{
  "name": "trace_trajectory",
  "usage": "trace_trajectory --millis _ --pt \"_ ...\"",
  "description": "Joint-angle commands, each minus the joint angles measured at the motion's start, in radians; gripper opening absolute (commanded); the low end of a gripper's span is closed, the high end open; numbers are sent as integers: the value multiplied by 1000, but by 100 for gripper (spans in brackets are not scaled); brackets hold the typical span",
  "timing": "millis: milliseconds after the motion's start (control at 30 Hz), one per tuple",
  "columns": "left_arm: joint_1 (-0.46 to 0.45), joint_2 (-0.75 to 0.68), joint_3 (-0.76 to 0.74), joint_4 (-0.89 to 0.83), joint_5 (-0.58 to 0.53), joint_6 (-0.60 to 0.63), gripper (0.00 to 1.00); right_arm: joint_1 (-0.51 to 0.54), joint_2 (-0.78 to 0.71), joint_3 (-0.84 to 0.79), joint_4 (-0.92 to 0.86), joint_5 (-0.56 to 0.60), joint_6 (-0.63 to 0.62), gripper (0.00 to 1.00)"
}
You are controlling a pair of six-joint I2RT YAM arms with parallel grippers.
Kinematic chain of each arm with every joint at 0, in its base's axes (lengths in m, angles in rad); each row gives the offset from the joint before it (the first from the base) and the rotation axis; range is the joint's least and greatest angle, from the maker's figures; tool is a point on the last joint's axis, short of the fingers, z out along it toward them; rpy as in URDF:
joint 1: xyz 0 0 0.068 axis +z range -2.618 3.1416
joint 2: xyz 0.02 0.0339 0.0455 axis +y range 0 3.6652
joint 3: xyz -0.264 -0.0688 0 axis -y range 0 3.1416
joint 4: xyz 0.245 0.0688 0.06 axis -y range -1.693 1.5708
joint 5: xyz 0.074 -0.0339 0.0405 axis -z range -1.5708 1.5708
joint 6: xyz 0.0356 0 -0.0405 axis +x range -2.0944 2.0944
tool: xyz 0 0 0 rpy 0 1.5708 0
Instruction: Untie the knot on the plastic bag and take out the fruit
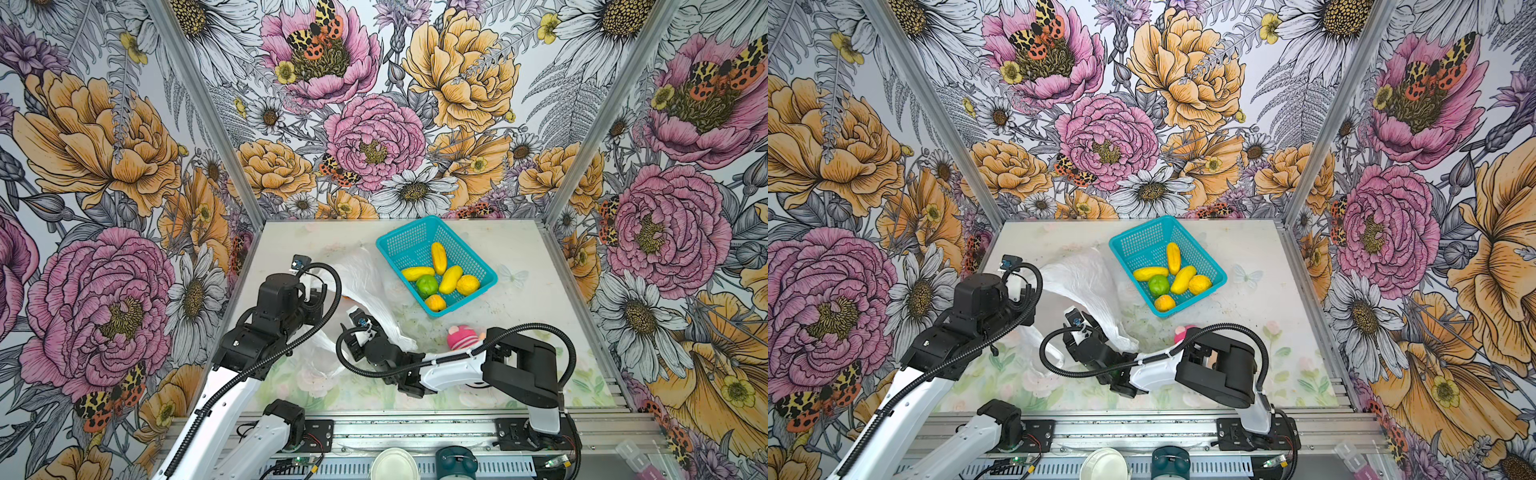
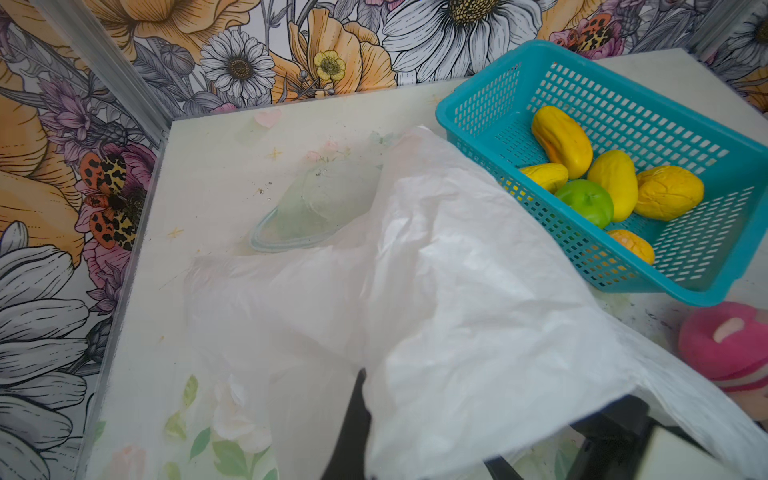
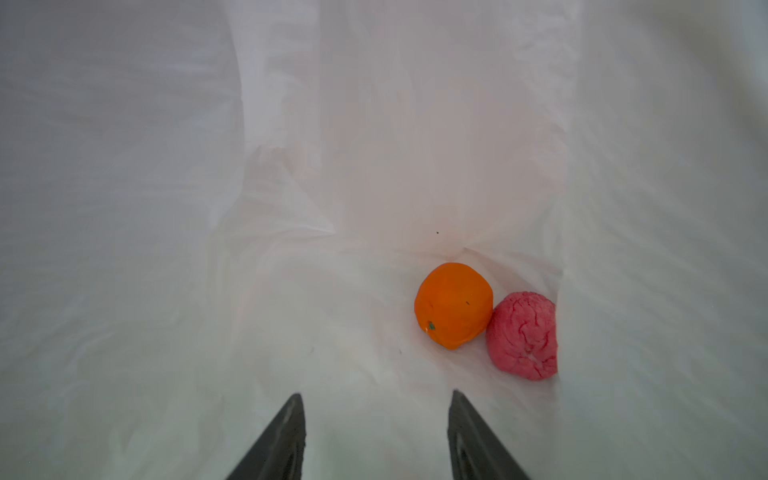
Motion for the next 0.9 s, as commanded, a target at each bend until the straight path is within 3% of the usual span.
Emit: trace_trajectory --millis 0,367,567,667,800,867 --pt "-14 -32 16 37 85 16 0 -15 26 57 -80 18 78 54" --pt "-81 -180 -7 90 121 30 0 -29 55 108 -179 69 137 52" --pt "-81 -181 -12 96 113 32 0 -32 89 168 -269 69 199 53" --pt "-74 -172 -11 94 116 32 0 -12 87 143 -203 10 206 53" --pt "-73 -171 -13 94 109 32 0 62 109 82 5 -28 125 60" --pt "-74 -167 -15 94 106 32 0 94 130 104 21 -40 99 63"
